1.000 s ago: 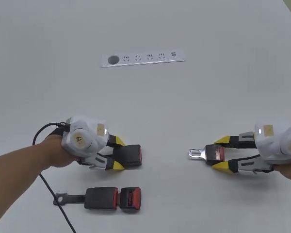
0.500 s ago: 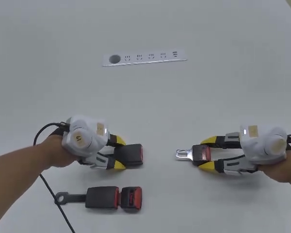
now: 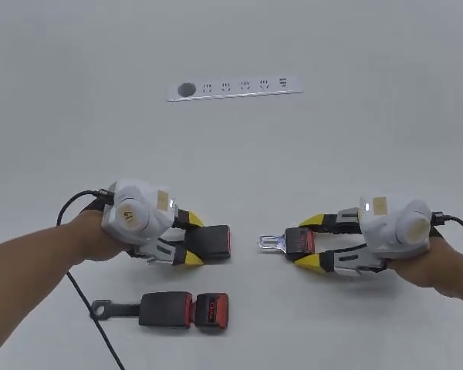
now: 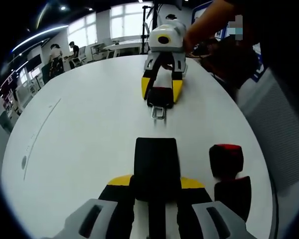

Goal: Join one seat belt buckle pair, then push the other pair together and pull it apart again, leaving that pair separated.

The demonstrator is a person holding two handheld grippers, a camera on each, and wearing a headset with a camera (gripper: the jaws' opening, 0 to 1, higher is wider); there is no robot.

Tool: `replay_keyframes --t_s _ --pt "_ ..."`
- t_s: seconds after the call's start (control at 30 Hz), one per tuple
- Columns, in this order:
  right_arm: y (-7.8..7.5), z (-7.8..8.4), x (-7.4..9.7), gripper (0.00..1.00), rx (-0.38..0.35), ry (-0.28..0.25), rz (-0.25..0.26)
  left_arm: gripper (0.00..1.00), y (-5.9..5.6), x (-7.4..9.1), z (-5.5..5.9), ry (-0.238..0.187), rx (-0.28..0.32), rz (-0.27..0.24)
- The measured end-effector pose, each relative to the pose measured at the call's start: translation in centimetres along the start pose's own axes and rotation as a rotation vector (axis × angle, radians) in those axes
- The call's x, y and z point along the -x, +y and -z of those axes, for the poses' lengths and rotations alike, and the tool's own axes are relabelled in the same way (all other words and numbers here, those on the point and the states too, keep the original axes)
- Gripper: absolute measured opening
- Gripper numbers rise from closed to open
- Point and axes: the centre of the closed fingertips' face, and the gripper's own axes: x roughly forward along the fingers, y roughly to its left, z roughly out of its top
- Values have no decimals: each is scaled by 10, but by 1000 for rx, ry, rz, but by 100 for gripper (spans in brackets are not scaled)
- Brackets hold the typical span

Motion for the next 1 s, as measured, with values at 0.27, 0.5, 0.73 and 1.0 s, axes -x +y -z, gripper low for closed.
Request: replay_keyframes --t_s 0.27,0.5,0.73,1.0 --pt "2 -16 -23 35 16 -11 -11 33 -2 0 0 13 -14 15" --pt "6 -25 -38 35 38 -4 -23 33 -2 0 0 16 -23 19" --pt "6 -28 -42 35 39 5 -18 33 -3 0 -1 27 -34 23" --pt "12 -33 -50 35 40 22 -20 33 -4 0 1 36 -44 30"
